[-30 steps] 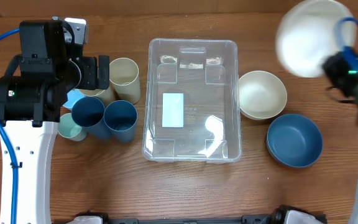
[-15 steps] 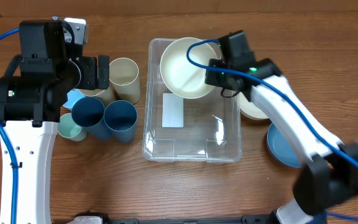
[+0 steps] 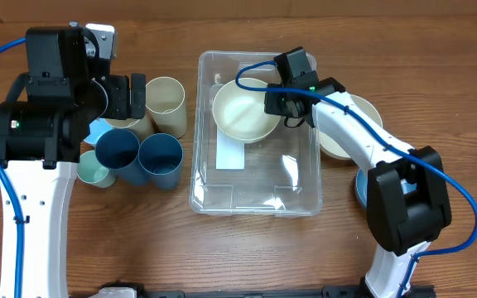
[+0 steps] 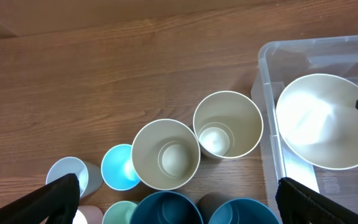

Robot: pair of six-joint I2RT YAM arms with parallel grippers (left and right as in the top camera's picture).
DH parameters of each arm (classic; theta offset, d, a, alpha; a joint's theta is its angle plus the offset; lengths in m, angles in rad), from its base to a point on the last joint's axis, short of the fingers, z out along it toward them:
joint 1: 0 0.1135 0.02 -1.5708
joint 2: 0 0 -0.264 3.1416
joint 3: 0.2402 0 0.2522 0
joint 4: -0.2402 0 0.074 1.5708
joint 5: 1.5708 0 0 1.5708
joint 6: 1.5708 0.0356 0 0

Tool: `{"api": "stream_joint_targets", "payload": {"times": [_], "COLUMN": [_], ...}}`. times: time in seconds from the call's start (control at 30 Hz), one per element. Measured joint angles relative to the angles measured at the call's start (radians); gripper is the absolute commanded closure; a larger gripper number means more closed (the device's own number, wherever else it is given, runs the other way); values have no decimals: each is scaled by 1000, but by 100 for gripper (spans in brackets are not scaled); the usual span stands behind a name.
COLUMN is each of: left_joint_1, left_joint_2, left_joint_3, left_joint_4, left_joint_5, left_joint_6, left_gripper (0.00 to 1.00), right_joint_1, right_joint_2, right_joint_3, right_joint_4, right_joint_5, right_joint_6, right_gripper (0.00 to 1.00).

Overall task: Pack container
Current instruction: 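Place the cream bowl into the clear bin and release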

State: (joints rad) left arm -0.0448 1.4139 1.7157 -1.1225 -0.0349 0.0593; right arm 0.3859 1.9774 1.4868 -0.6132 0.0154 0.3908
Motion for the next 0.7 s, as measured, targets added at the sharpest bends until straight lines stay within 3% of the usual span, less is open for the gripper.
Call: {"api": "stream_joint_targets", "payload": {"times": [0.27,0.37,0.57,0.7], "left_joint_1": [0,0,0,0], "left_joint_2": [0,0,0,0], "left_joint_3": [0,0,0,0], "left_joint_4": [0,0,0,0], "left_joint_5": [0,0,0,0], "left_joint_6": [0,0,0,0], "left_gripper": [0,0,0,0], "right_joint_1": [-7,-70,-419,-626], "right_joint_2": [-159,-354,-537,-525], "right_joint_3": [159,240,261,172], "right_joint_4": [-249,-453,-811,-834], "right_joint_5": [0,28,79,81], "right_joint_6": [-48,-23,131,163], "right_gripper": [50,47,44,43]}}
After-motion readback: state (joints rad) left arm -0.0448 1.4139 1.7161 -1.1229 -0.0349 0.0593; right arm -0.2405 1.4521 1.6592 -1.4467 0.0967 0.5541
